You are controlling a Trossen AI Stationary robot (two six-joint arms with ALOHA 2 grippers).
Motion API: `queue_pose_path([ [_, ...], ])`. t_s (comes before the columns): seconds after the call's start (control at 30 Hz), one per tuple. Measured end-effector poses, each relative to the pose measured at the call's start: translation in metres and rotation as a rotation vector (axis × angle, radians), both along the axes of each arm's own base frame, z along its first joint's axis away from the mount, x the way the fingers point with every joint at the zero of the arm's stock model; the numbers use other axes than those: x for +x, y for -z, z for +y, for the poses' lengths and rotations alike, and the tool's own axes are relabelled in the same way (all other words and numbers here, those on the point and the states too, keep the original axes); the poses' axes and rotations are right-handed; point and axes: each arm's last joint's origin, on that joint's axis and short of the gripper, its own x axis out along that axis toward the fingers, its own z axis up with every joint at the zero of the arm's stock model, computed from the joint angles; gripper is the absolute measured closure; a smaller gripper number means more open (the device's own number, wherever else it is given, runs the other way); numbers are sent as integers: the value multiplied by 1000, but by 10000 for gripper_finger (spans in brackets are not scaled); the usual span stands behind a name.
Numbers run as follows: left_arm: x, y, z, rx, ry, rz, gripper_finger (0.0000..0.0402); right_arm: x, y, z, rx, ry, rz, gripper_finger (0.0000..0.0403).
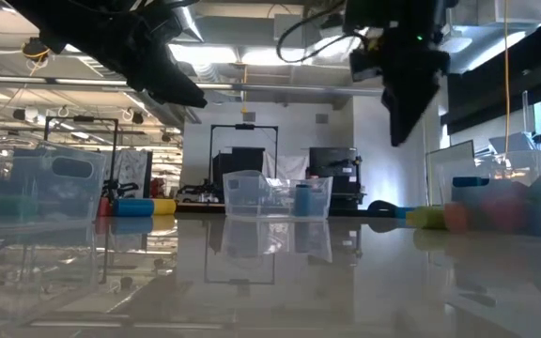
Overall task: Sort blocks by size
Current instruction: Put the light green cylindrical block into the top transparent bin
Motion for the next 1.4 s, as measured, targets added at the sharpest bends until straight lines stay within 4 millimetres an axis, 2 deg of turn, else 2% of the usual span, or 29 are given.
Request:
queue_pose_path([
  [0.37,0,0,0,0,0,-3,247,2,49,2,13,-8,135,169],
  [0.57,0,0,0,-7,-3,-1,247,1,57,3,42,-14,148,169],
  [1.0,0,0,0,-12,-6,3,247,-17,93,4,29,16,193,169],
  [1.4,0,0,0,-7,-4,-2,247,-23,104,4,-5,-64,197,169],
])
